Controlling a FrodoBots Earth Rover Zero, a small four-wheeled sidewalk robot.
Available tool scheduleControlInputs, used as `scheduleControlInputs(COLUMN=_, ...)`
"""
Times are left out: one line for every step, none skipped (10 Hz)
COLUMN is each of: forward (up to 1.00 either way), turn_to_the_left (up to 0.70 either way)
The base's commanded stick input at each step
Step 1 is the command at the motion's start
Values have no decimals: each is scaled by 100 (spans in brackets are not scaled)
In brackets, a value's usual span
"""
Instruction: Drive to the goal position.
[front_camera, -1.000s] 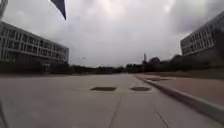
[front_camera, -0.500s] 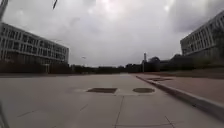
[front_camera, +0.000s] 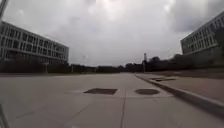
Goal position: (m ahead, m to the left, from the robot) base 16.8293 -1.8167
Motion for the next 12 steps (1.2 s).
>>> scheduleControlInputs(forward=70, turn_to_the_left=0)
scheduleControlInputs(forward=70, turn_to_the_left=0)
scheduleControlInputs(forward=70, turn_to_the_left=0)
scheduleControlInputs(forward=70, turn_to_the_left=0)
scheduleControlInputs(forward=70, turn_to_the_left=0)
scheduleControlInputs(forward=70, turn_to_the_left=0)
scheduleControlInputs(forward=70, turn_to_the_left=0)
scheduleControlInputs(forward=70, turn_to_the_left=0)
scheduleControlInputs(forward=70, turn_to_the_left=0)
scheduleControlInputs(forward=70, turn_to_the_left=0)
scheduleControlInputs(forward=70, turn_to_the_left=0)
scheduleControlInputs(forward=70, turn_to_the_left=0)
